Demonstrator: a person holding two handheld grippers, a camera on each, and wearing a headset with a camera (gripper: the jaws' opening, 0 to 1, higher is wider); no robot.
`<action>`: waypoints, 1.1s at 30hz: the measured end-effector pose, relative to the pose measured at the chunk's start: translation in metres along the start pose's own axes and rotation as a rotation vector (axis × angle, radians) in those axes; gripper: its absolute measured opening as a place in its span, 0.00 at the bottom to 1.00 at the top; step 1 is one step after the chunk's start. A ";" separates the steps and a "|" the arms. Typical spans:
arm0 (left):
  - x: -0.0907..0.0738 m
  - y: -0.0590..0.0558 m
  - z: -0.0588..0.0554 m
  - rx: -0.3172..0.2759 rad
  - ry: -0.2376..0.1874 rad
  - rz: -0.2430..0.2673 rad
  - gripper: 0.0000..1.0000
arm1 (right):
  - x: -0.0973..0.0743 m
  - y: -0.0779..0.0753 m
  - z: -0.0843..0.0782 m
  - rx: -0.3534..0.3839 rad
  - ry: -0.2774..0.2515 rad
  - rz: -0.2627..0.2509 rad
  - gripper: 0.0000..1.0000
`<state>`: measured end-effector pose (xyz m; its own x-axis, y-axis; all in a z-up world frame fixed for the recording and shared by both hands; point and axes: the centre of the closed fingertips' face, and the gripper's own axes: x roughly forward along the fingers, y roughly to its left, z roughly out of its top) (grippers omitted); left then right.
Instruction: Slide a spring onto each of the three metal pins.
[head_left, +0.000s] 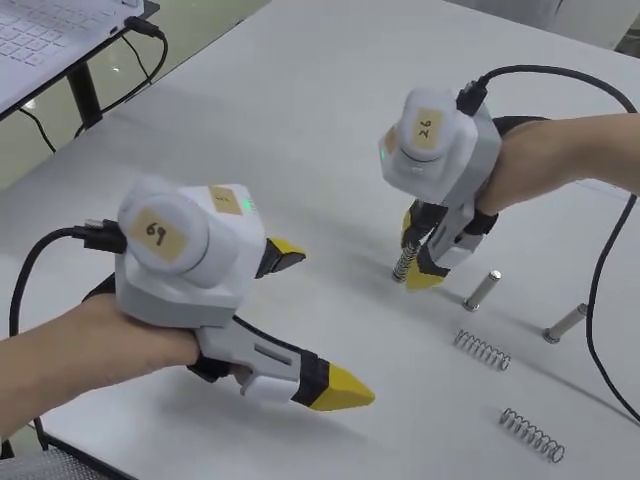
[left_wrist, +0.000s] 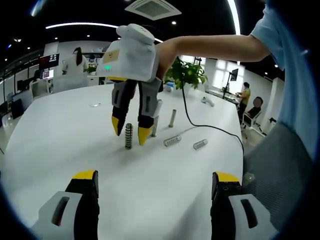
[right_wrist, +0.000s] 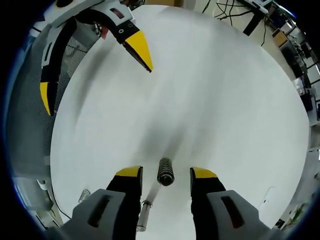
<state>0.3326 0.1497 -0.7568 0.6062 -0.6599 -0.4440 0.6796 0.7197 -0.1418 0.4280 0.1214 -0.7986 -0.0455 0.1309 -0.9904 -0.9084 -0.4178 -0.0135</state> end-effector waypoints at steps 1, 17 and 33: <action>0.000 0.000 0.000 0.001 -0.001 0.001 0.91 | 0.001 -0.002 0.001 -0.001 -0.007 -0.009 0.42; 0.000 0.000 0.003 -0.008 -0.014 0.003 0.94 | -0.002 -0.001 0.005 0.067 -0.102 -0.050 0.75; -0.001 -0.002 0.004 -0.018 -0.029 -0.011 0.96 | -0.025 -0.001 0.025 0.207 -0.330 -0.105 0.82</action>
<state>0.3319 0.1484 -0.7527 0.6109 -0.6735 -0.4163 0.6789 0.7161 -0.1623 0.4198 0.1413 -0.7707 -0.0487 0.4590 -0.8871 -0.9781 -0.2017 -0.0507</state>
